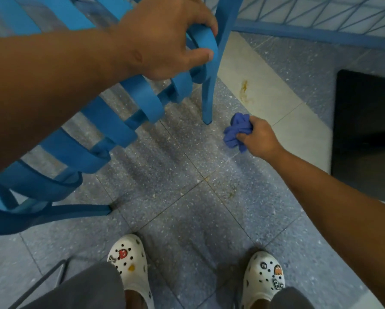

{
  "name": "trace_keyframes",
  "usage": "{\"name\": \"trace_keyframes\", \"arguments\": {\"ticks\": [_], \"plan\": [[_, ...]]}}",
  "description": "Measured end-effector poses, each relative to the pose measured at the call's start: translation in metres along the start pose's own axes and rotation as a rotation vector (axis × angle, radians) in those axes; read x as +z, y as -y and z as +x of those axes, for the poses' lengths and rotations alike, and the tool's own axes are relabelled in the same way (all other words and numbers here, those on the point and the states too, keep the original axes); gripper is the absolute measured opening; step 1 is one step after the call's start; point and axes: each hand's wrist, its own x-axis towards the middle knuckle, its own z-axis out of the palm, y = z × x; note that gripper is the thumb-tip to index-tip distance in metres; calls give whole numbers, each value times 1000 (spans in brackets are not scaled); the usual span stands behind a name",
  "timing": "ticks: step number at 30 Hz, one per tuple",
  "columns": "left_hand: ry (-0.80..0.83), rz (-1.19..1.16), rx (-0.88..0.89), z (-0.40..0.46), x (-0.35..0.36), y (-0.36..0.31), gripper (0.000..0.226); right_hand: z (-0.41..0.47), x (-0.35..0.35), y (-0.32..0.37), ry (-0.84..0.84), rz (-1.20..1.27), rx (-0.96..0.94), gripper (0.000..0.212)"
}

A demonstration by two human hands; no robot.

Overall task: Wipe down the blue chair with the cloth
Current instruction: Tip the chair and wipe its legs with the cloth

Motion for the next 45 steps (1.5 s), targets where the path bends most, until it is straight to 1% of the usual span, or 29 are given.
{"name": "trace_keyframes", "arguments": {"ticks": [1, 3, 5, 6, 8, 9, 11, 14, 16, 18, 20, 24, 27, 30, 34, 36, 39, 40, 42, 44, 45], "plan": [[7, 17, -18, -3, 2, -3, 44, 1, 0, 3, -39, 12, -25, 19], [23, 146, -58, -9, 9, -16, 48, 1, 2, 8, -62, 42, -55, 23], [-16, 285, -91, -16, 17, -31, 54, 2, 4, 12, -73, 71, -68, 26], [-61, 270, -90, -21, 21, -39, 55, 3, 4, 13, -76, 78, -75, 26], [-129, 129, -56, -39, 32, -58, 52, 4, 6, 10, -72, 91, -89, 25], [-134, 52, -29, -51, 41, -68, 51, 4, 7, 8, -72, 102, -98, 24], [-116, -60, 5, -76, 62, -79, 46, 2, 6, 3, -91, 131, -117, 23], [-83, -160, -43, -97, 88, -72, 43, -2, 4, -1, -102, 204, -157, 11], [-60, -227, -97, -102, 99, -64, 45, -2, 1, 1, -116, 232, -194, 10], [-42, -321, -184, -105, 111, -58, 47, 0, 1, 5, -132, 224, -218, 13], [-26, -414, -296, -107, 125, -53, 48, 5, 5, 12, -141, 207, -227, 21], [-11, -538, -532, -97, 156, -42, 51, 18, 11, 30, -123, 223, -256, 22], [8, -583, -582, -77, 176, -31, 53, 34, 11, 44, -115, 202, -304, 22], [53, -605, -631, -64, 196, -19, 59, 49, 16, 59, -81, 204, -334, 25], [78, -670, -684, -66, 221, -18, 61, 63, 34, 56, -73, 201, -302, 24], [44, -718, -719, -69, 231, -16, 58, 65, 48, 52, -56, 200, -250, 21], [-7, -846, -792, -65, 240, -16, 54, 67, 70, 52, 11, 410, -157, 21], [-15, -881, -790, -62, 242, -18, 51, 67, 73, 54, -4, 476, -134, 24], [-29, -987, -793, -57, 243, -22, 41, 64, 80, 55, -54, 531, -130, 22], [-19, -1032, -773, -56, 245, -25, 37, 54, 82, 52, -40, 565, -143, 15], [-10, -1053, -763, -56, 247, -28, 36, 49, 82, 49, -23, 570, -136, 19]]}}
